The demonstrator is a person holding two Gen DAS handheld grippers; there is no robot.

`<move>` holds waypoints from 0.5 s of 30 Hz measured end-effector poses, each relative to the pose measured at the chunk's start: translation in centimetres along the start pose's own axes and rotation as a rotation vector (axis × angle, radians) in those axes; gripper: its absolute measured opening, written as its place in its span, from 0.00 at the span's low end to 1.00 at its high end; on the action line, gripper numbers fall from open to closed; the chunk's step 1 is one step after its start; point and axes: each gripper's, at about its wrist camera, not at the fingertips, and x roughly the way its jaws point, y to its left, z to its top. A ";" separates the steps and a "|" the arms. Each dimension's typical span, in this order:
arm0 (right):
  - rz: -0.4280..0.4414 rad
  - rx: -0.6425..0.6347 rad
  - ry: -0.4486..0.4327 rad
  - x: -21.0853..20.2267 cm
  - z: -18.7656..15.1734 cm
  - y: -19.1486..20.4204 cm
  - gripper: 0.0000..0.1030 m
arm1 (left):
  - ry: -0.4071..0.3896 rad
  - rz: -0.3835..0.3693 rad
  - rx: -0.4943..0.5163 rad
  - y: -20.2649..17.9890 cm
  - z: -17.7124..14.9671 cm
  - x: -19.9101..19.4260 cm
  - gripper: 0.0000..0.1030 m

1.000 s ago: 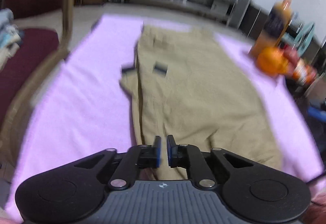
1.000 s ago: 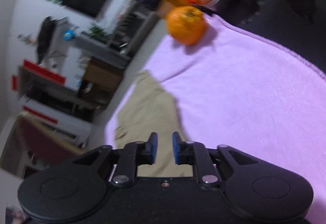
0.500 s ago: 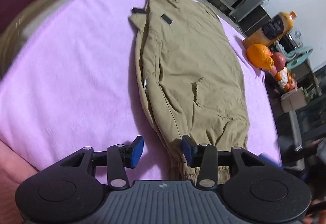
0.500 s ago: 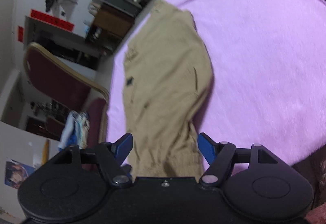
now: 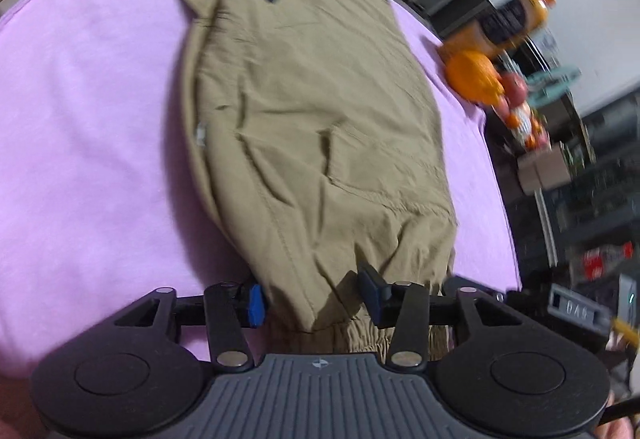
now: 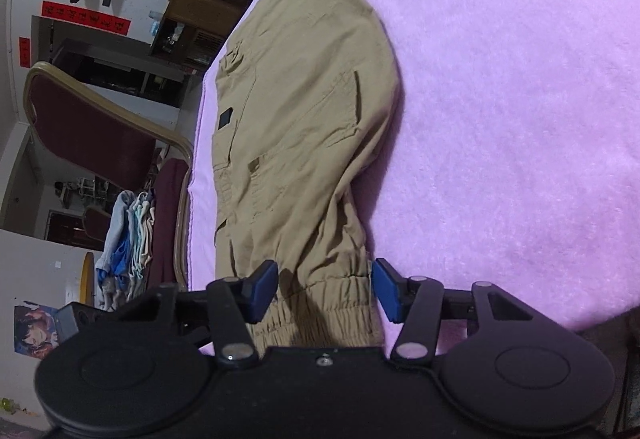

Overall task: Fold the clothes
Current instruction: 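Grasp the hem end of the narrowed garment with both grippers, then lift the gripped cuff end and fold it up over the garment with both grippers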

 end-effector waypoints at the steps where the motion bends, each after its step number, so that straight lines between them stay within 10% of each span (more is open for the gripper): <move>1: -0.008 -0.013 -0.001 0.0 0.0 0.2 0.46 | -0.005 0.005 0.016 -0.2 -0.1 0.1 0.39; 4: -0.007 -0.019 -0.013 -0.6 -0.1 0.2 0.32 | -0.031 0.026 0.037 -0.6 -0.1 -0.7 0.16; 8: 0.150 0.034 -0.044 -2.8 -0.6 0.0 0.29 | -0.066 -0.073 -0.035 -0.2 0.1 -3.2 0.11; 12: 0.245 0.085 -0.024 -3.4 -1.1 -1.0 0.67 | -0.091 -0.222 -0.183 1.5 0.7 -5.2 0.10; 15: 0.223 0.123 0.025 -2.1 -1.4 -1.8 0.69 | -0.096 -0.260 -0.239 2.3 0.9 -5.4 0.10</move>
